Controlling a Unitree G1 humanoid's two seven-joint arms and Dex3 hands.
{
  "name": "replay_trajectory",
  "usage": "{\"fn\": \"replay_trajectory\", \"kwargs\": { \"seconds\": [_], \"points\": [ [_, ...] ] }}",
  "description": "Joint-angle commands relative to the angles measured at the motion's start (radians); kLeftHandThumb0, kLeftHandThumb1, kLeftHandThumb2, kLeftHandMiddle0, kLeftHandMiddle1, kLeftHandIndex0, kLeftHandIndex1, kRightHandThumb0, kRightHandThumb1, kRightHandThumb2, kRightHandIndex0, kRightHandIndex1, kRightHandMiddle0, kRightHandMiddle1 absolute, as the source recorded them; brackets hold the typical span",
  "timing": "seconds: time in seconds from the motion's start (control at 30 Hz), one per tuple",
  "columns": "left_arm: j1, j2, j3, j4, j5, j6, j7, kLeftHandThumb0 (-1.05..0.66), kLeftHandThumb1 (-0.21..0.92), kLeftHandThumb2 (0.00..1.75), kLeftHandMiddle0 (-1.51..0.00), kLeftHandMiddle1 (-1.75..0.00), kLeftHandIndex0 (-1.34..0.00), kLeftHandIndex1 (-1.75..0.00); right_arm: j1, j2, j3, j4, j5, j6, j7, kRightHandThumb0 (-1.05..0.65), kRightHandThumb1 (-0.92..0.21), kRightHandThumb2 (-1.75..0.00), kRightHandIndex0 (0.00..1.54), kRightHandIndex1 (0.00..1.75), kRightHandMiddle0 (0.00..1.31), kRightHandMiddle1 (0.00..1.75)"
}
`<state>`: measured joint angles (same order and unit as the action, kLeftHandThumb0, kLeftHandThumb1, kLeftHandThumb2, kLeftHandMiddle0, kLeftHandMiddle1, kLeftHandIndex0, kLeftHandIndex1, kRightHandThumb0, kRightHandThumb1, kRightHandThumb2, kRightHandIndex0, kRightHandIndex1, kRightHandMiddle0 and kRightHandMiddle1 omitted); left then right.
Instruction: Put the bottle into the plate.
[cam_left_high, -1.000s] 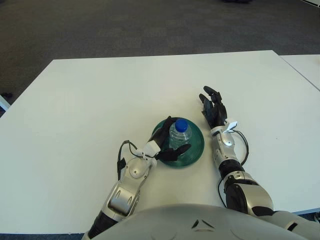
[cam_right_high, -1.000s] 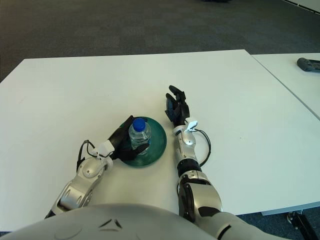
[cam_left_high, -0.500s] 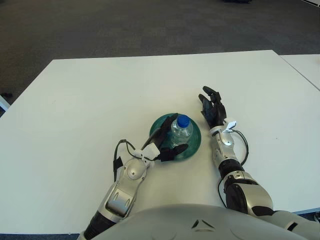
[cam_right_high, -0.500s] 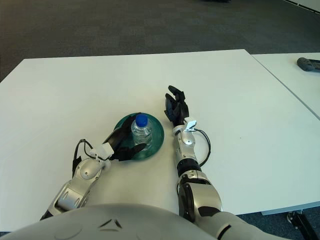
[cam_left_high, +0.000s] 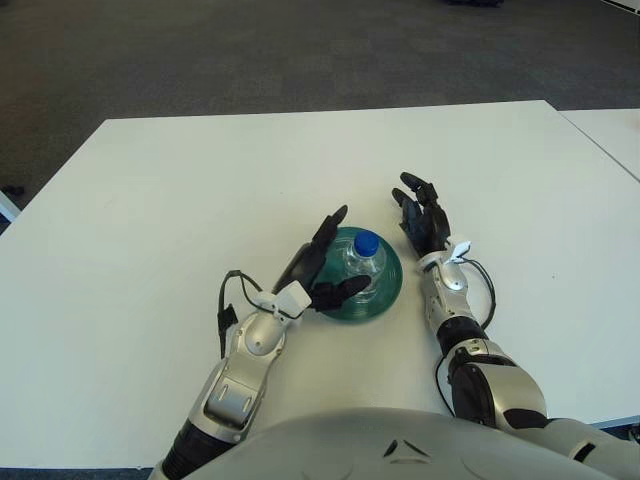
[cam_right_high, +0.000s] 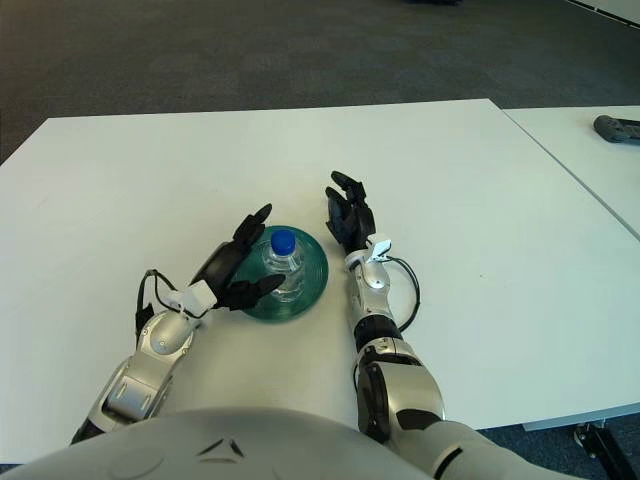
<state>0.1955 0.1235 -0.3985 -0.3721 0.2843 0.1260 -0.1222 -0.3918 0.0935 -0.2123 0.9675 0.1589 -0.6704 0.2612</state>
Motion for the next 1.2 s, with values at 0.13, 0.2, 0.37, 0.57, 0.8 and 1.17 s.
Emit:
{"fn": "replay_trajectory", "kwargs": {
  "seconds": [0.13,0.2,0.37,0.57,0.8,1.17],
  "points": [
    [-0.027,0.002,0.010,-0.012,0.042,0.005,0.010,-1.05,0.92,0.35,-0.05,0.00,0.00,-0.05,0.080,0.016,-0.024,0.074,0.038,0.011,0.017,-0.64,-0.92,-0.44,0.51,0.57,0.00,0.77],
    [-0.029,0.000,0.010,-0.011,0.052,0.005,0.015,-1.05,0.92,0.37,-0.04,0.00,0.00,-0.04,0.079,0.014,-0.024,0.075,0.033,0.015,0.007,-0.63,-0.92,-0.43,0.52,0.57,0.00,0.77],
    [-0.033,-0.007,0.012,-0.010,0.066,0.009,0.018,-1.05,0.92,0.39,-0.02,0.00,0.00,-0.03,0.077,0.011,-0.020,0.081,0.023,0.015,-0.007,-0.63,-0.92,-0.45,0.52,0.57,0.00,0.76],
    [-0.041,-0.016,0.015,-0.022,0.060,0.035,0.006,-1.05,0.92,0.37,0.00,0.00,0.00,0.00,0.075,0.012,-0.025,0.086,0.037,0.014,0.013,-0.65,-0.92,-0.46,0.51,0.56,0.00,0.76],
    [-0.039,-0.016,0.017,-0.042,0.055,0.062,0.000,-1.05,0.92,0.37,0.00,0.00,0.00,0.00,0.074,0.011,-0.031,0.091,0.038,0.008,0.024,-0.64,-0.92,-0.46,0.51,0.56,0.00,0.77],
    [-0.022,-0.022,0.035,0.050,0.042,-0.118,0.083,-1.05,0.92,0.49,-0.06,-0.02,-0.05,-0.03,0.078,-0.001,-0.034,0.098,0.028,-0.007,0.040,-0.68,-0.92,-0.52,0.45,0.51,0.00,0.76]
  ]
}}
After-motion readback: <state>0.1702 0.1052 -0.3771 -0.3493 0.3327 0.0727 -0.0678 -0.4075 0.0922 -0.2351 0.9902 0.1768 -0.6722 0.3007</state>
